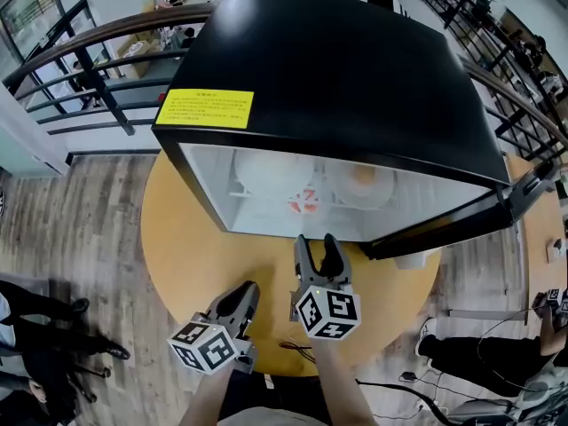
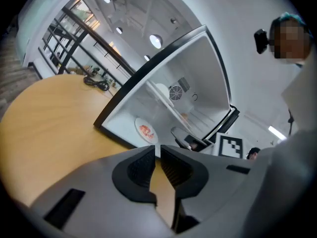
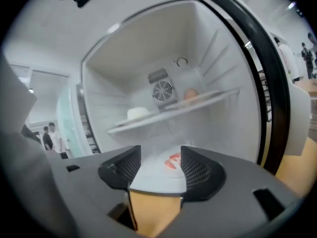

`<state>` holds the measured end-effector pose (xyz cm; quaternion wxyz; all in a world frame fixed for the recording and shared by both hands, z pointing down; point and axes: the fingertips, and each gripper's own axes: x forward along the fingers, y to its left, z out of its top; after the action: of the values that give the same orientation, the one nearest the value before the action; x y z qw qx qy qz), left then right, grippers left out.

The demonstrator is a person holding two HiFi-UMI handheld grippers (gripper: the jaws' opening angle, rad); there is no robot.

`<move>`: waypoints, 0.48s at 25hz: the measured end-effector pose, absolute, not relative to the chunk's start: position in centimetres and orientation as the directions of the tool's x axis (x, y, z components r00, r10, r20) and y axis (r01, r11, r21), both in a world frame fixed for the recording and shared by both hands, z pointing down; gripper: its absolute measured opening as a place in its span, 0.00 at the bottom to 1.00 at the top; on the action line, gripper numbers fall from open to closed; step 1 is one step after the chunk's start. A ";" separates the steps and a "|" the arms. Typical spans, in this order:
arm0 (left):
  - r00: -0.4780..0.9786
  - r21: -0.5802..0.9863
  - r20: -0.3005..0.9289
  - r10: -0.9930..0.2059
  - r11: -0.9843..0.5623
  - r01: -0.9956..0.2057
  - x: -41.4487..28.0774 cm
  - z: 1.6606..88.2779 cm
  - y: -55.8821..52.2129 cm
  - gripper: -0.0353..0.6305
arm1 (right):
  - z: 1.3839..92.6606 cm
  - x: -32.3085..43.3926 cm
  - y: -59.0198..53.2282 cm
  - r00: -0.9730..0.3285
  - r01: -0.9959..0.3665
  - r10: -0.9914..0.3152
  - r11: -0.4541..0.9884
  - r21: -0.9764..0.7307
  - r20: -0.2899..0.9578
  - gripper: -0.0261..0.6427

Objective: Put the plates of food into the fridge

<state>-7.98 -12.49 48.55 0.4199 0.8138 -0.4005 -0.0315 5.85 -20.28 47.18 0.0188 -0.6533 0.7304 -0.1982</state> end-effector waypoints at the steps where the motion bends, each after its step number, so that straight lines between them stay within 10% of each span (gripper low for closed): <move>1: 0.668 0.673 0.261 -0.697 -0.365 -0.644 -7.8 47.5 -12.8 0.10 | 45.4 5.0 -19.1 -0.186 -0.943 -0.966 0.125 -0.309 0.178 0.43; 6: 0.609 0.443 0.121 -0.784 -0.506 -0.740 -7.1 41.3 -13.4 0.10 | 39.1 2.9 -13.5 -0.257 -0.950 -0.966 0.248 -0.191 0.025 0.09; 12: 0.575 0.251 0.013 -0.818 -0.554 -0.793 -6.5 36.6 -12.2 0.10 | 36.0 3.1 -10.3 -0.212 -0.961 -0.977 0.214 -0.173 -0.029 0.06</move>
<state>-6.53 -12.17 36.55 0.1153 0.8800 -0.4577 -0.0527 3.07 -10.32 35.97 0.0656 -0.6241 0.7764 -0.0586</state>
